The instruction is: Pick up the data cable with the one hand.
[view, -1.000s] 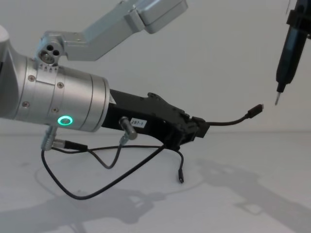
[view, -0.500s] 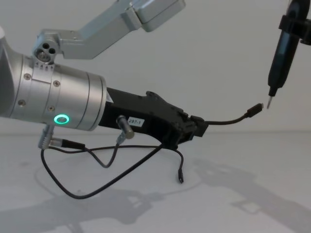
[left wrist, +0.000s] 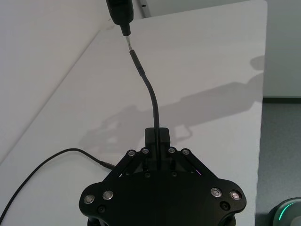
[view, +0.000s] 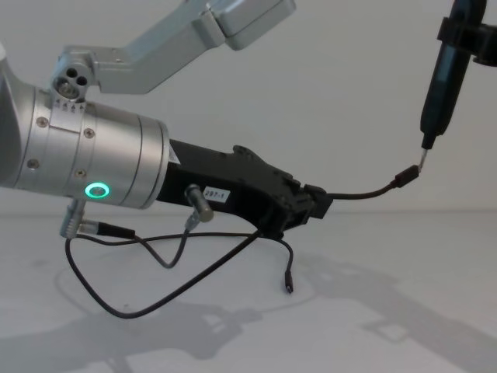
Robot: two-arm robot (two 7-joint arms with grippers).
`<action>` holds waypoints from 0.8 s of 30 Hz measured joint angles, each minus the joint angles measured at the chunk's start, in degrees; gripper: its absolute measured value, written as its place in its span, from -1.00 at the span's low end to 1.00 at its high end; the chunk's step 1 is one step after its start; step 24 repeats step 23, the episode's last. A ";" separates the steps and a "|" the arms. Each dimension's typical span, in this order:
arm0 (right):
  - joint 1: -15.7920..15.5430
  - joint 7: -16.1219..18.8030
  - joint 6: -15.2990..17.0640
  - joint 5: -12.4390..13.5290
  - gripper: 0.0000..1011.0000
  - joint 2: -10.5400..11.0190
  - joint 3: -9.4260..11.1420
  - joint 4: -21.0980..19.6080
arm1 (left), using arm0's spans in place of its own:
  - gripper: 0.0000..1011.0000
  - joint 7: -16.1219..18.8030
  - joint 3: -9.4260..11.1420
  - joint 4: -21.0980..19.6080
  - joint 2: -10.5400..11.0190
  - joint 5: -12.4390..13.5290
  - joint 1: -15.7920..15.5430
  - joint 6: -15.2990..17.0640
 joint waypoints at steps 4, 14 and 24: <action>0.03 0.03 0.26 0.18 -0.45 0.27 -0.23 -0.14 | -0.92 -0.02 0.00 -0.01 0.02 0.00 0.00 -0.01; -0.01 0.02 0.98 0.79 -0.45 0.89 -0.71 -0.49 | -0.92 -0.06 0.00 -0.01 0.06 0.01 0.00 -0.03; -0.06 -0.05 1.33 1.06 -0.45 1.21 -0.92 -0.62 | -0.92 -0.06 0.00 -0.01 0.07 0.01 0.00 -0.03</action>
